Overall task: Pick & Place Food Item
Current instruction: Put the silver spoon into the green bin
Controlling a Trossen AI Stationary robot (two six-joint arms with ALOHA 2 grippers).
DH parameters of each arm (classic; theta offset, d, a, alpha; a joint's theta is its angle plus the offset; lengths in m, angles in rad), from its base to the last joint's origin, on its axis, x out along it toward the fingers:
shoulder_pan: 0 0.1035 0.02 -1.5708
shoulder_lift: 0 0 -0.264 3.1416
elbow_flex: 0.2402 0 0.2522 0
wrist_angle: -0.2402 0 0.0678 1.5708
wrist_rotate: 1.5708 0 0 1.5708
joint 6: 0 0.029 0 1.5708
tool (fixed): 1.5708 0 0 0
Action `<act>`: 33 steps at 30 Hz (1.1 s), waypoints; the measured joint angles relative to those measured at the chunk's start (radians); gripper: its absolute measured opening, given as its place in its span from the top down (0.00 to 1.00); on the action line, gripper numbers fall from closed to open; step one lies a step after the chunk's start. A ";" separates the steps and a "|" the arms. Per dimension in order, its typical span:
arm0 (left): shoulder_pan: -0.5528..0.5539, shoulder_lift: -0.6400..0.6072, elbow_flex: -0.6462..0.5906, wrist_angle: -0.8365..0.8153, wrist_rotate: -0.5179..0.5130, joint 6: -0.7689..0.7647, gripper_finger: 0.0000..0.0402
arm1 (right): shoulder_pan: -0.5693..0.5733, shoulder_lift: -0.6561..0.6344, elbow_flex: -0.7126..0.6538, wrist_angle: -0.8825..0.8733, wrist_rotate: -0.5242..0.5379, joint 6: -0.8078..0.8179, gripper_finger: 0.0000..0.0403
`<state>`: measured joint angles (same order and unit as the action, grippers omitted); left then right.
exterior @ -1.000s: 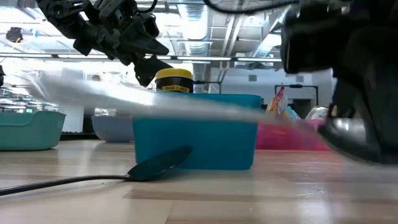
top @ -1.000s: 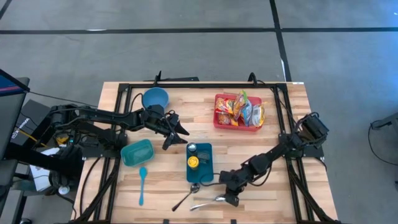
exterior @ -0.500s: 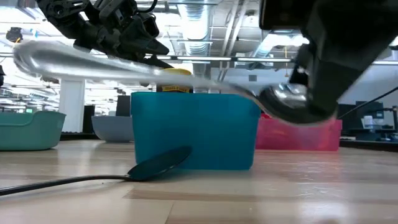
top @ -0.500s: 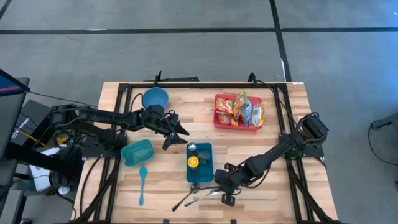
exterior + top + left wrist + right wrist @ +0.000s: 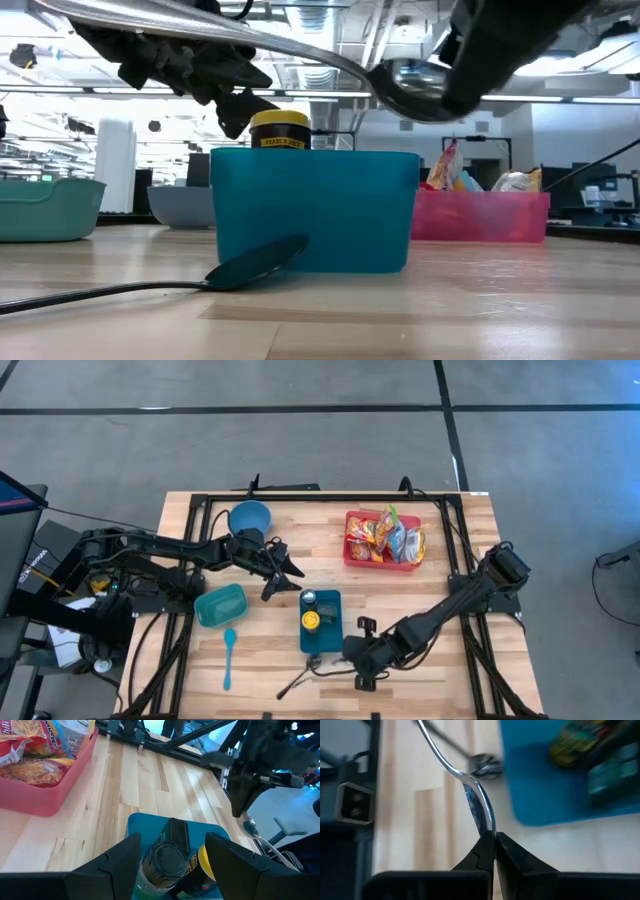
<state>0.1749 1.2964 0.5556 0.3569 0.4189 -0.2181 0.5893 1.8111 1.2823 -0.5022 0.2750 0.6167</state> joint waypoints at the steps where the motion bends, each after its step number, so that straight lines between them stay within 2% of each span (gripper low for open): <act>1: 0.000 0.000 0.000 0.000 -0.002 0.000 0.46 | 0.002 0.000 0.015 -0.026 0.033 0.000 1.00; 7: 0.000 0.000 0.000 0.004 -0.004 0.000 0.46 | 0.017 0.000 0.094 -0.193 0.220 0.003 1.00; 14: 0.000 0.000 0.000 0.004 -0.008 0.000 0.46 | 0.019 0.000 0.189 -0.360 0.350 0.067 1.00; 23: 0.000 0.000 0.000 0.043 -0.008 0.003 0.46 | 0.019 -0.001 0.267 -0.617 0.453 0.181 1.00; 28: 0.000 0.000 0.000 0.058 -0.008 0.016 0.46 | 0.021 -0.046 0.272 -0.720 0.514 0.263 1.00; 33: 0.000 0.000 0.000 0.078 -0.089 0.040 0.46 | 0.027 -0.114 0.272 -0.821 0.550 0.354 1.00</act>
<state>0.1750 1.2964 0.5552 0.4348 0.3296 -0.1784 0.6159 1.6973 1.5541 -1.3233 0.8248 0.9711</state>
